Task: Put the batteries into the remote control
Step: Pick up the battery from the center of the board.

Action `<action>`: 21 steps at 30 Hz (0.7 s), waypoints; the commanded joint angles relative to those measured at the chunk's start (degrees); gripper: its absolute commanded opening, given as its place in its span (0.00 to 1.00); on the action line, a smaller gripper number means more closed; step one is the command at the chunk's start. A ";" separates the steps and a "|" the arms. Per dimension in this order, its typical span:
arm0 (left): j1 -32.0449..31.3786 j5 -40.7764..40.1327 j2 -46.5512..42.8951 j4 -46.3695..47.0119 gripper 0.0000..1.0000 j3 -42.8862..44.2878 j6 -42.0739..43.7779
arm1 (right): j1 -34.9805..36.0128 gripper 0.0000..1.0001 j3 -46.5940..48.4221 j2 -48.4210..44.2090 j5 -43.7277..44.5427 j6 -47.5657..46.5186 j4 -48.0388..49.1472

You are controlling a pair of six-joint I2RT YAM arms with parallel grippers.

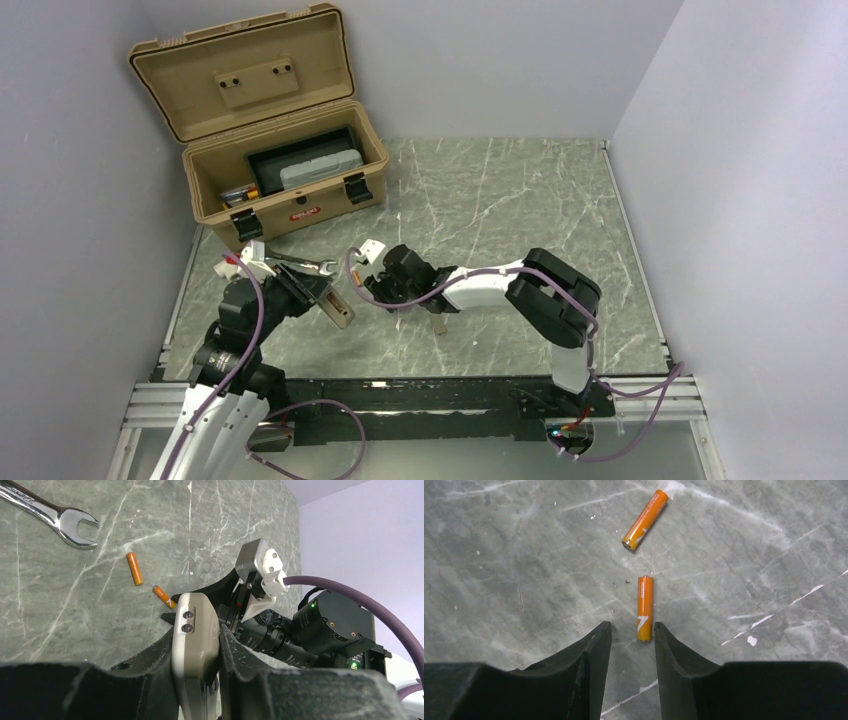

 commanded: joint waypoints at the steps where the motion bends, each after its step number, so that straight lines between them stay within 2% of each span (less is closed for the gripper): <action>1: 0.43 0.78 -0.43 1.70 0.00 1.40 0.57 | -0.41 0.39 2.70 1.16 0.44 -0.77 1.58; 10: 0.52 0.64 -0.74 1.11 0.00 1.47 0.65 | -0.35 0.29 3.55 2.26 0.97 -0.77 0.99; 13: 0.50 0.53 -0.88 0.67 0.00 1.58 0.65 | -0.41 0.20 3.55 2.51 1.66 -0.77 0.60; 17: 0.51 0.60 -1.35 0.27 0.00 1.72 0.50 | -0.44 0.02 4.68 2.59 3.07 0.38 -2.13; 21: 0.50 0.50 -2.18 -0.42 0.00 1.76 0.39 | -0.78 0.00 1.42 -1.68 3.42 3.11 -1.88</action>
